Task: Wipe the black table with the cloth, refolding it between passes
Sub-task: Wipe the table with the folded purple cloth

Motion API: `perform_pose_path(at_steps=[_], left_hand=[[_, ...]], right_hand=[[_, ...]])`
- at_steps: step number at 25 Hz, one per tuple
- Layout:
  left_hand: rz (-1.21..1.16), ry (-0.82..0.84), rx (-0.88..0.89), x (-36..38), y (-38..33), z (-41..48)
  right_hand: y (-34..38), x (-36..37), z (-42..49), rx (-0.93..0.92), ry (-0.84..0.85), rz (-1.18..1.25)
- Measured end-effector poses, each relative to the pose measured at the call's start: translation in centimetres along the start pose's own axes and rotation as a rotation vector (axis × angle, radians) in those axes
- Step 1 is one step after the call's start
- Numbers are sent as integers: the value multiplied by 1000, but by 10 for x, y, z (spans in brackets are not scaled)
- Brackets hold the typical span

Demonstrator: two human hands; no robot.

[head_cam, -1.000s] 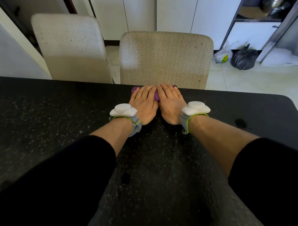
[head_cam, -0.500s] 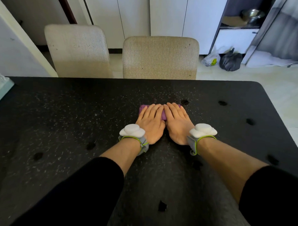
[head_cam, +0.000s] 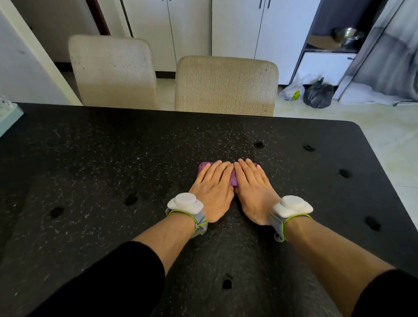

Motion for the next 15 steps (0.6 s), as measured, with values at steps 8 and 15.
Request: perform_pose_path(at_steps=[8,15], left_hand=[[-38,3,-34,6,38,82],[-42,-113,-81,14,78,163]], right_hand=[[-24,-4,85,24,-42,35],[-47,-16,176,8,-58,33]])
Point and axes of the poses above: each hand's wrist, its own z-axis towards the middle knuckle, its own x-axis out of the palm, y = z × x, the point moved 3 cm from there along z, towards the middle knuckle, and after that the axes turned 14 degrees about x, right-handed, at the moved point
